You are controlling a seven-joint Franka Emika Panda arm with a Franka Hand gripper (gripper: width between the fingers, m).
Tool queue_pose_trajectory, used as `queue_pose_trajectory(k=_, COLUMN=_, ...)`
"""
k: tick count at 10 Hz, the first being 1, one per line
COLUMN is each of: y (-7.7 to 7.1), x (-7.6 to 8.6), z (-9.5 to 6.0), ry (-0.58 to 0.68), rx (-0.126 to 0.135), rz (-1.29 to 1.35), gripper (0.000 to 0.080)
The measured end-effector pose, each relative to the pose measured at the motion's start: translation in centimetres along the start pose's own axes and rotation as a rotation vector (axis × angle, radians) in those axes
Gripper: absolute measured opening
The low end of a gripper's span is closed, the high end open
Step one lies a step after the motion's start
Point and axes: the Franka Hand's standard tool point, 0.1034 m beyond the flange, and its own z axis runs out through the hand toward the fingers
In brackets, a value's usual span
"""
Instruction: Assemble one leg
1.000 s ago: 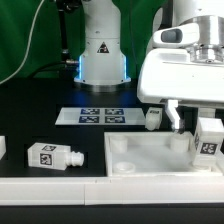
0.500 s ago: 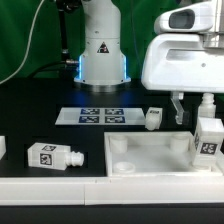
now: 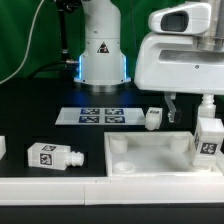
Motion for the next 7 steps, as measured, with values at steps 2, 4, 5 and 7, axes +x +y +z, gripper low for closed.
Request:
queue_pose_trajectory(k=2, y=-1.07, x=0.51, z=-0.35, ry=0.084, rx=-0.021, rz=-0.009, gripper=0.0649)
queue_pose_trajectory(k=4, y=-0.54, x=0.53, z=-0.24, ry=0.079, rx=-0.024, rz=0.002, gripper=0.0649)
queue_pose_trajectory(k=5, y=-0.41, x=0.60, z=-0.20, ry=0.079, rx=-0.025, rz=0.003, gripper=0.0649)
queue_pose_trajectory(k=7, y=-0.07, x=0.98, z=0.17, ry=0.069, rx=-0.031, rz=0.014, gripper=0.0649)
